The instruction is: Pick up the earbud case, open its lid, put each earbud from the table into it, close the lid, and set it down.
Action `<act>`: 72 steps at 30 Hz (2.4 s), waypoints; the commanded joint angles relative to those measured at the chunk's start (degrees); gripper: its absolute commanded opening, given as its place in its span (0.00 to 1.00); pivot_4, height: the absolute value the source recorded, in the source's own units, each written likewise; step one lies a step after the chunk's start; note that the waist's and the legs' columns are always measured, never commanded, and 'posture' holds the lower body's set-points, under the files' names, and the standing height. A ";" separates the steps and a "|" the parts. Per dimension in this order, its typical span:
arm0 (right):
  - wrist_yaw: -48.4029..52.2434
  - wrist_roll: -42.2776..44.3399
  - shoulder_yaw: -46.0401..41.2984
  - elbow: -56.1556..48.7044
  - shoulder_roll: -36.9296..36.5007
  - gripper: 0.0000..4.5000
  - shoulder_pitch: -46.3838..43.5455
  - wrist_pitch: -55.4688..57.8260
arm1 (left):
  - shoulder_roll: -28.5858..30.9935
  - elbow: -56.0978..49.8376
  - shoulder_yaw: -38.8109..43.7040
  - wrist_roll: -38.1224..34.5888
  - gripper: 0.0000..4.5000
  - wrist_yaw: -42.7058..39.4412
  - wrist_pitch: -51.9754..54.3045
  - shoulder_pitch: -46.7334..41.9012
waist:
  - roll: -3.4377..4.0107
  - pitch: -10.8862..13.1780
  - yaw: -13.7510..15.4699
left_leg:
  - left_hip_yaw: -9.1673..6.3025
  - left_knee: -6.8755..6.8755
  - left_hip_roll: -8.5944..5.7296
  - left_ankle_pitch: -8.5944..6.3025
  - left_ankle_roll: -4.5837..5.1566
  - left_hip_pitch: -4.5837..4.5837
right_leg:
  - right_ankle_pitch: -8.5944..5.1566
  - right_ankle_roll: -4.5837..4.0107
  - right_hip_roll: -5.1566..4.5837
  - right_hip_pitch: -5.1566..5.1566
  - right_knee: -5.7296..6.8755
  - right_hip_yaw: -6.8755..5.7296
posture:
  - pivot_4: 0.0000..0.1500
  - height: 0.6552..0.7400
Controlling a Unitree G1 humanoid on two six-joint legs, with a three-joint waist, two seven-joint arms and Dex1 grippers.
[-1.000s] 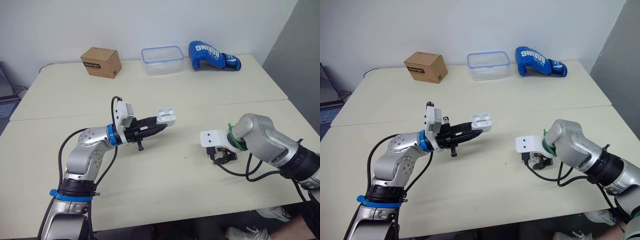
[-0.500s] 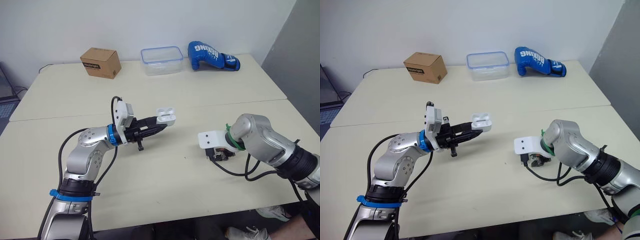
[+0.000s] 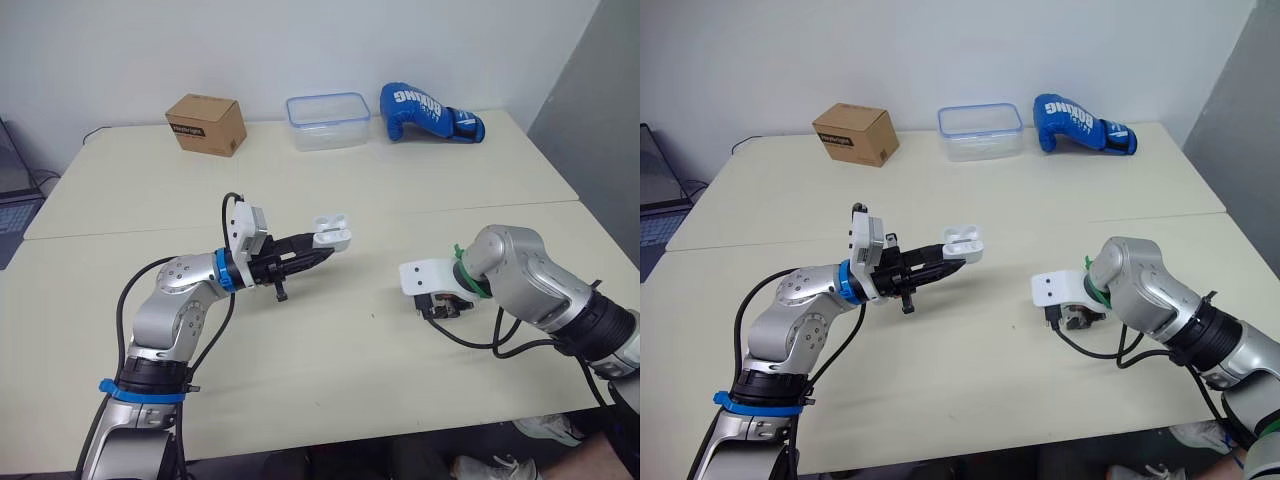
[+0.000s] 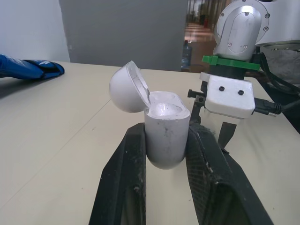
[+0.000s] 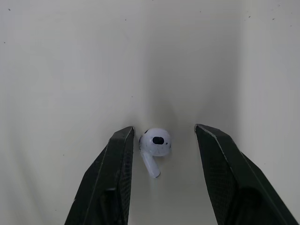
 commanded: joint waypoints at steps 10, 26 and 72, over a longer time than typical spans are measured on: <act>2.92 -2.55 -1.50 -1.18 -1.75 0.47 2.33 -0.57 | 0.55 -2.13 0.52 -0.61 0.18 -0.02 -0.23 -0.13 | 0.00 0.00 0.22 | 0.00 0.00 0.00 0.00 0.00 0.00 | 0.00 0.00 0.00 0.01 -0.01 -0.01 | 1.00 1.00; 3.50 -3.72 -2.15 -1.92 -0.34 0.14 3.12 0.31 | 0.61 -2.40 0.56 -0.60 0.18 0.15 -0.04 0.06 | -0.03 -0.02 0.09 | 0.00 0.00 0.01 0.00 0.00 0.01 | 0.00 0.00 0.00 0.02 0.00 -0.01 | 1.00 1.00; -46.43 30.68 -54.76 -22.92 50.95 0.09 3.83 31.43 | -8.94 10.72 -0.76 5.81 0.18 7.50 -11.15 -9.75 | 0.11 -0.07 -0.73 | -0.07 -0.05 -0.04 0.05 -0.09 0.00 | 0.02 -0.03 0.01 -0.11 0.16 0.02 | 1.00 1.00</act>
